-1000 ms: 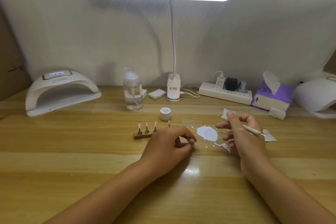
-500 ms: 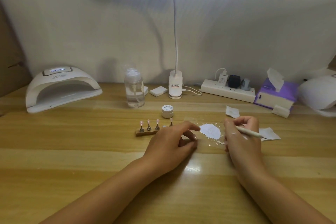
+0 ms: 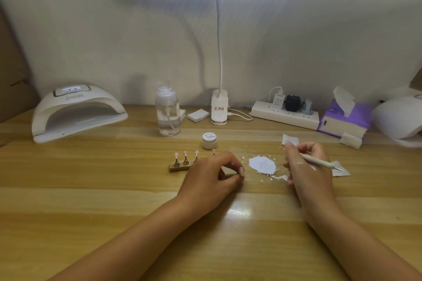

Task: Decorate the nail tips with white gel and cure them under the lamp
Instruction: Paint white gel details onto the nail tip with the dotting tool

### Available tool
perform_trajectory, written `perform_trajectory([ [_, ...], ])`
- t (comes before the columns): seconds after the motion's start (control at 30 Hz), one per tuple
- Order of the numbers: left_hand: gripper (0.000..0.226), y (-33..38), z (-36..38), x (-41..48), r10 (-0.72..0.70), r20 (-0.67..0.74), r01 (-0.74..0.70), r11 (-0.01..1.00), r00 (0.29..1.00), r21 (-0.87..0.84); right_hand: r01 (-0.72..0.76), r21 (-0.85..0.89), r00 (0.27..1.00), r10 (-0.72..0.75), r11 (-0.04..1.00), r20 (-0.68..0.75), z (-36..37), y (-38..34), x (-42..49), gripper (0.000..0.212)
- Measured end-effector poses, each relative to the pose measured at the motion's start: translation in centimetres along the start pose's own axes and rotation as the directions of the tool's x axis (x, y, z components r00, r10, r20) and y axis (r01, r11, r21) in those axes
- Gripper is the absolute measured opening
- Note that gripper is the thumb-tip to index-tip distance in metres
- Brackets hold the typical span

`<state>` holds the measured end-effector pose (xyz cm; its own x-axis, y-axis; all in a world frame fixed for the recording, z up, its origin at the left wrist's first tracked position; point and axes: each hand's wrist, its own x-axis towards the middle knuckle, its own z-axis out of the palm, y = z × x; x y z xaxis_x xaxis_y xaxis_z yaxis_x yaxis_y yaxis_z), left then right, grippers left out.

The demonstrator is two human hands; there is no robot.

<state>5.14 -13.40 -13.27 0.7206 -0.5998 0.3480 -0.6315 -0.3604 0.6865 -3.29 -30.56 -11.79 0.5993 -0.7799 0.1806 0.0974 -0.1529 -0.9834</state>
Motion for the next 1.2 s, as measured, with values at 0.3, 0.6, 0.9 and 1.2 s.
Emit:
perform_trajectory([
  [0.3,0.015,-0.1,-0.1,0.2,-0.016,0.023,0.015,0.999,1.000,0.042,0.013,0.086,0.999,-0.010,0.996,-0.040,0.3,-0.1,-0.3,0.019],
  [0.6,0.013,0.2,-0.1,0.0,0.011,0.051,-0.010,1.000,0.999,-0.007,0.082,-0.259,0.989,-0.046,0.962,0.141,-0.5,0.2,1.3,0.022],
  [0.9,0.013,0.0,-0.1,0.2,0.003,0.037,-0.002,1.000,0.999,-0.014,-0.023,0.126,0.983,0.000,0.992,0.183,0.7,-1.7,-2.3,0.015],
  [1.2,0.019,0.1,0.0,0.2,0.030,0.036,-0.031,0.999,0.999,0.034,-0.076,0.057,0.953,0.055,0.996,0.299,1.8,-1.0,-3.1,0.020],
])
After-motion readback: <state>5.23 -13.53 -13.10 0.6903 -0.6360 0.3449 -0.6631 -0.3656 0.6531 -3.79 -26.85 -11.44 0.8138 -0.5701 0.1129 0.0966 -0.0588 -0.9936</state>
